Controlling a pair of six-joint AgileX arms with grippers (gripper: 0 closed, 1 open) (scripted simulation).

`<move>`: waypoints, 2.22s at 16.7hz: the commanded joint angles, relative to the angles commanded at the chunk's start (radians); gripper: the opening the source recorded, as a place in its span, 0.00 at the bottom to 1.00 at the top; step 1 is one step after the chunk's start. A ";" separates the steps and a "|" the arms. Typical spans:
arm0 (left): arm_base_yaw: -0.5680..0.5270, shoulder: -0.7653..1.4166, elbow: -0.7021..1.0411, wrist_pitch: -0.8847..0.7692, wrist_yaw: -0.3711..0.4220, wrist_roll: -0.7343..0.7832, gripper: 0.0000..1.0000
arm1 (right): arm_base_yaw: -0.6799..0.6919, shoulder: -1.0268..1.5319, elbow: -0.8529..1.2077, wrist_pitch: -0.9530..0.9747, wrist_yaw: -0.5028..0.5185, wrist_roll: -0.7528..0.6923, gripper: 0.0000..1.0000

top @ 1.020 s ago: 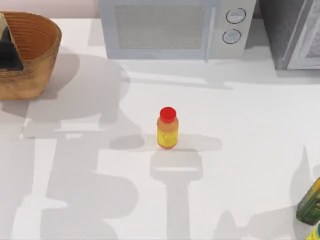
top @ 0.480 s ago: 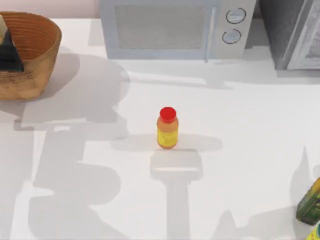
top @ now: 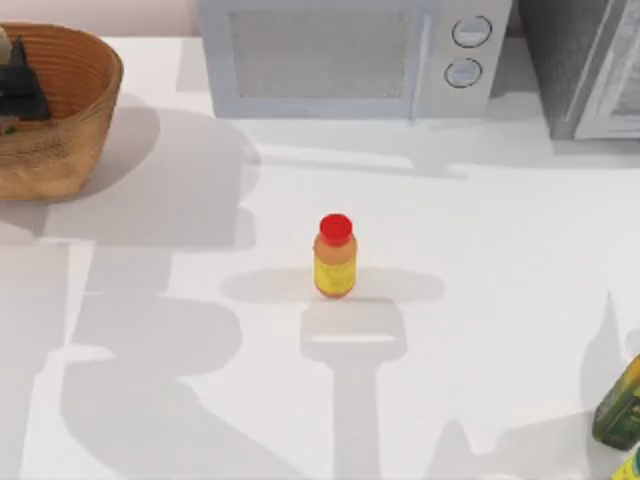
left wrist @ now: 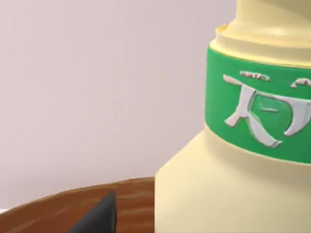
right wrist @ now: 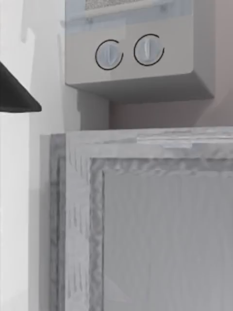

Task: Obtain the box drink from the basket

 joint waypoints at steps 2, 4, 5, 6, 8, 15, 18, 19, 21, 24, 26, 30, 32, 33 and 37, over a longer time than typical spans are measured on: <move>-0.005 0.030 0.052 -0.021 -0.005 0.000 1.00 | 0.000 0.000 0.000 0.000 0.000 0.000 1.00; -0.009 0.052 0.089 -0.037 -0.008 0.000 1.00 | 0.000 0.000 0.000 0.000 0.000 0.000 1.00; -0.010 0.057 0.098 -0.041 -0.009 0.000 1.00 | 0.000 0.000 0.000 0.000 0.000 0.000 1.00; -0.010 0.058 0.100 -0.041 -0.009 0.000 1.00 | 0.000 0.000 0.000 0.000 0.000 0.000 1.00; -0.010 0.058 0.100 -0.041 -0.009 0.000 1.00 | 0.000 0.000 0.000 0.000 0.000 0.000 1.00; -0.010 0.058 0.100 -0.041 -0.009 0.000 0.55 | 0.000 0.000 0.000 0.000 0.000 0.000 1.00; -0.010 0.058 0.100 -0.041 -0.009 0.000 0.32 | 0.000 0.000 0.000 0.000 0.000 0.000 1.00; -0.010 0.058 0.100 -0.041 -0.009 0.000 0.25 | 0.000 0.000 0.000 0.000 0.000 0.000 1.00; -0.010 0.058 0.100 -0.041 -0.009 0.000 0.10 | 0.000 0.000 0.000 0.000 0.000 0.000 1.00; -0.010 0.058 0.100 -0.041 -0.009 0.000 0.00 | 0.000 0.000 0.000 0.000 0.000 0.000 1.00; -0.010 0.058 0.100 -0.041 -0.009 0.000 0.00 | 0.000 0.000 0.000 0.000 0.000 0.000 1.00; -0.010 0.058 0.100 -0.041 -0.009 0.000 0.00 | 0.000 0.000 0.000 0.000 0.000 0.000 1.00; -0.004 0.032 0.099 -0.045 -0.009 0.003 0.00 | 0.000 0.000 0.000 0.000 0.000 0.000 1.00; -0.004 0.023 0.104 -0.056 -0.009 0.003 0.00 | 0.000 0.000 0.000 0.000 0.000 0.000 1.00; -0.005 -0.052 0.152 -0.194 -0.011 0.003 0.00 | 0.000 0.000 0.000 0.000 0.000 0.000 1.00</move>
